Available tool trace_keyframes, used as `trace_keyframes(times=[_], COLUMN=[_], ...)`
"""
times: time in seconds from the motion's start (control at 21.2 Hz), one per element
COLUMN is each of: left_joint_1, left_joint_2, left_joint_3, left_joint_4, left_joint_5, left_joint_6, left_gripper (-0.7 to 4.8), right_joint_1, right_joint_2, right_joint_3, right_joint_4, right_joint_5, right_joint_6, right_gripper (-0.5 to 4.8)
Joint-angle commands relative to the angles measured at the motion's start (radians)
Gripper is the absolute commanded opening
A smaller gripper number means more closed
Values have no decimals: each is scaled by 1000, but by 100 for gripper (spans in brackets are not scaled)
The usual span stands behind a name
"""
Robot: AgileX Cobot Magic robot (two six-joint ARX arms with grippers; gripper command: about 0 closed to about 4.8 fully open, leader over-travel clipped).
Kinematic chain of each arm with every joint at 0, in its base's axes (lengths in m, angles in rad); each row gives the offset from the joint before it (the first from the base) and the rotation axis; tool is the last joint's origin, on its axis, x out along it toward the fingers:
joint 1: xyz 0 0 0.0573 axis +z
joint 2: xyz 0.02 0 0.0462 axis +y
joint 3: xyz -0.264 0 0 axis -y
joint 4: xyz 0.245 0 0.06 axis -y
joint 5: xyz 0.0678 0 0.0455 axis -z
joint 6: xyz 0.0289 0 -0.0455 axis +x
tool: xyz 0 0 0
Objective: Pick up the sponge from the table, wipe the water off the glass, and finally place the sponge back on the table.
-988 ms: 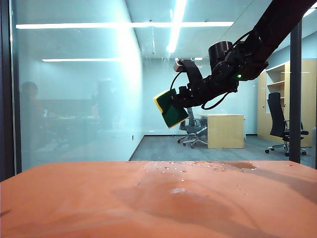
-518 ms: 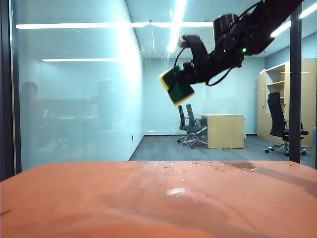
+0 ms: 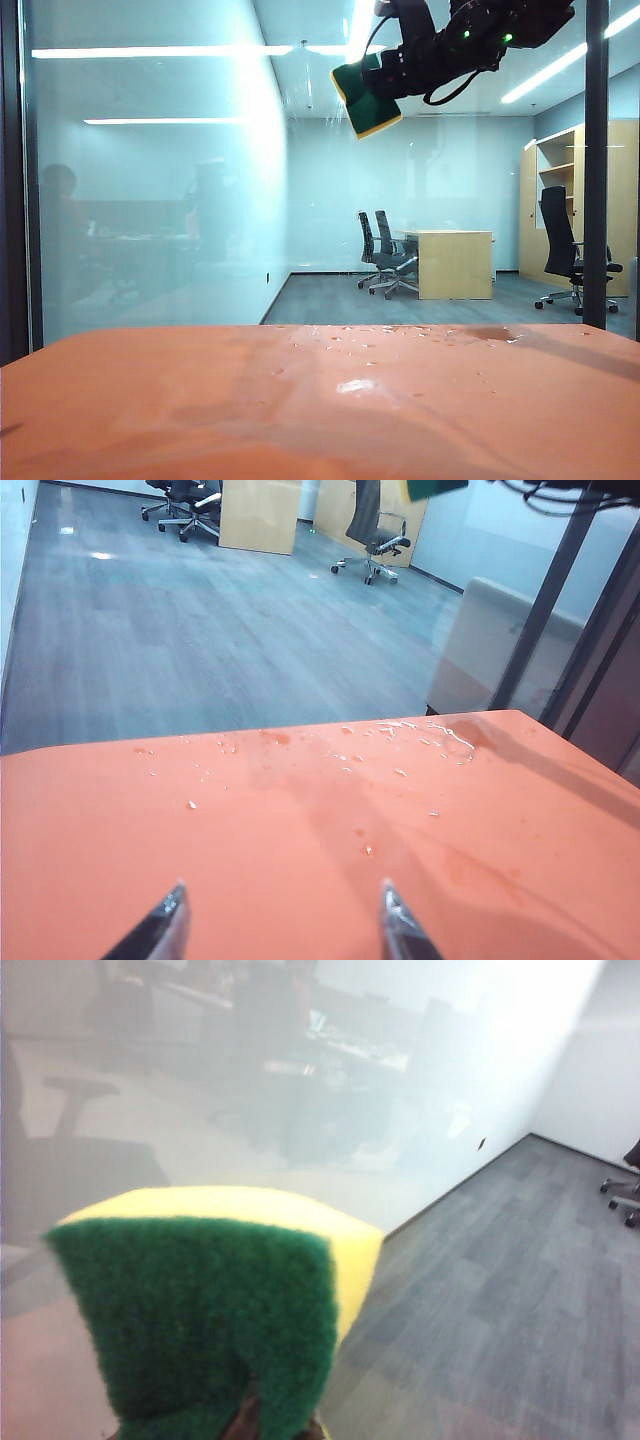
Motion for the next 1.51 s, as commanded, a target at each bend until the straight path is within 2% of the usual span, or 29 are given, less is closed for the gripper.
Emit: trace_keyframes(times=[0.05, 0.52, 0.75, 0.99, 1.32, 1.51], left_joint_1=[0, 0, 0, 0, 0, 0], left_joint_2=[2, 2, 2, 2, 2, 2], left_joint_3=[4, 4, 4, 4, 4, 4], left_joint_4=[9, 9, 9, 9, 8, 8], left_joint_5=[-3, -3, -3, -3, -2, -2], left_joint_6=[2, 2, 2, 5, 5, 5], left_gripper=[242, 243, 242, 242, 242, 242], right_joint_1=[-1, 1, 46, 107, 107, 106], right_joint_2=[-3, 79, 142, 206, 266, 264], right_joint_3=[6, 2, 2, 2, 2, 4], right_joint_4=[7, -79, -80, -83, -102, -53], right_joint_5=[8, -18, -21, 3, 44, 79], right_joint_6=[5, 5, 3, -23, -24, -27], right_gripper=[-3, -3, -3, -3, -3, -3])
